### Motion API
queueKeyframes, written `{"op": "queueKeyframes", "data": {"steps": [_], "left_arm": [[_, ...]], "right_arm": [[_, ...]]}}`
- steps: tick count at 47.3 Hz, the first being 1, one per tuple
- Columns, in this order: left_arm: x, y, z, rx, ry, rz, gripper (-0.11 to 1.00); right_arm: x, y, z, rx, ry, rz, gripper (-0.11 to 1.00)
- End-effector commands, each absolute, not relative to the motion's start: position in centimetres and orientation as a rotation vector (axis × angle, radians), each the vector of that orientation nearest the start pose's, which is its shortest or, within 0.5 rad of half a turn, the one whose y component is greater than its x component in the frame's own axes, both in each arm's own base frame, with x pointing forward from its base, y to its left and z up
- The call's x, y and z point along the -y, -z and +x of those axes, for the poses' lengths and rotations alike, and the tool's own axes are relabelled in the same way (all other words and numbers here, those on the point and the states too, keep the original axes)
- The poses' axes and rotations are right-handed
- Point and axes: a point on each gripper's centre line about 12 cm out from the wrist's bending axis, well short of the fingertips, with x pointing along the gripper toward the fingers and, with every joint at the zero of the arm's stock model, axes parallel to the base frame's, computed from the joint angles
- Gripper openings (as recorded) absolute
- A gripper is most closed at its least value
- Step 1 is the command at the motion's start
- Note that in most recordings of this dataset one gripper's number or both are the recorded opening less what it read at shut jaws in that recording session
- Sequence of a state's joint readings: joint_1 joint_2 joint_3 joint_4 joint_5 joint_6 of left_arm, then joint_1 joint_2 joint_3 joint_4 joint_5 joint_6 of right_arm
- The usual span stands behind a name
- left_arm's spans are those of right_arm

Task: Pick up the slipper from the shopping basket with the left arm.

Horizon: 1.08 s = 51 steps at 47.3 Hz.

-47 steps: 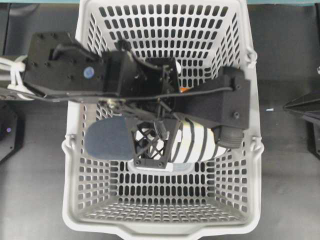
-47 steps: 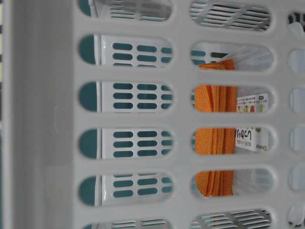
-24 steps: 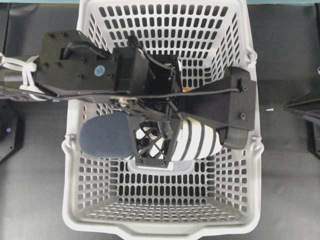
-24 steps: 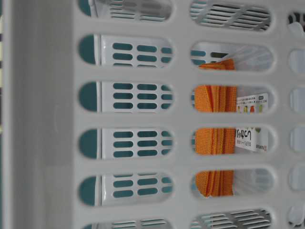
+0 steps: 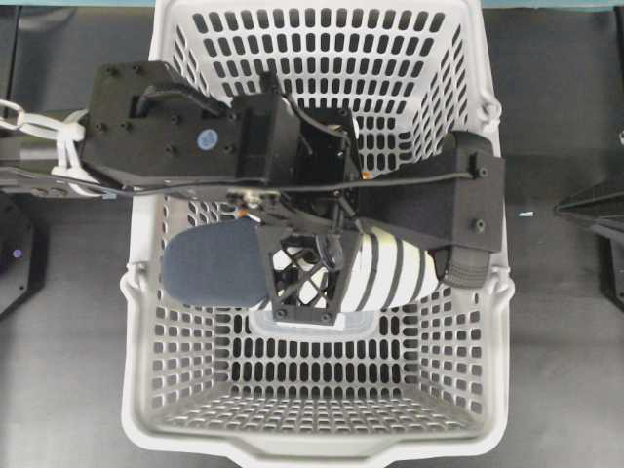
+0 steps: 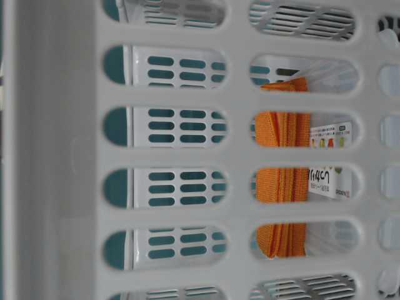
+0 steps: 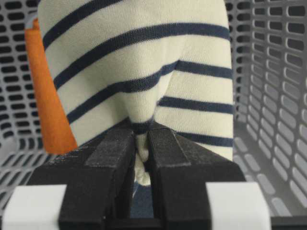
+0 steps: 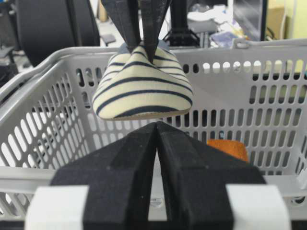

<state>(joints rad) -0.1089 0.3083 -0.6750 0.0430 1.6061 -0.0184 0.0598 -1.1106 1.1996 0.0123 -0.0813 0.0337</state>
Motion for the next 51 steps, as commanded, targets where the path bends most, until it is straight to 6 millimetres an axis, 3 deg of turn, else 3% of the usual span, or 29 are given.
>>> {"op": "queueKeyframes", "data": {"steps": [1, 51], "left_arm": [[4.4, -40.3, 46.2, -1.190, 0.041, 0.074, 0.06], [4.2, -38.5, 46.3, -1.221, 0.040, 0.077, 0.06]], "right_arm": [[-1.1, -28.9, 17.6, -0.002, -0.062, 0.051, -0.01], [-1.1, -28.5, 17.5, -0.011, -0.061, 0.050, -0.01]]}}
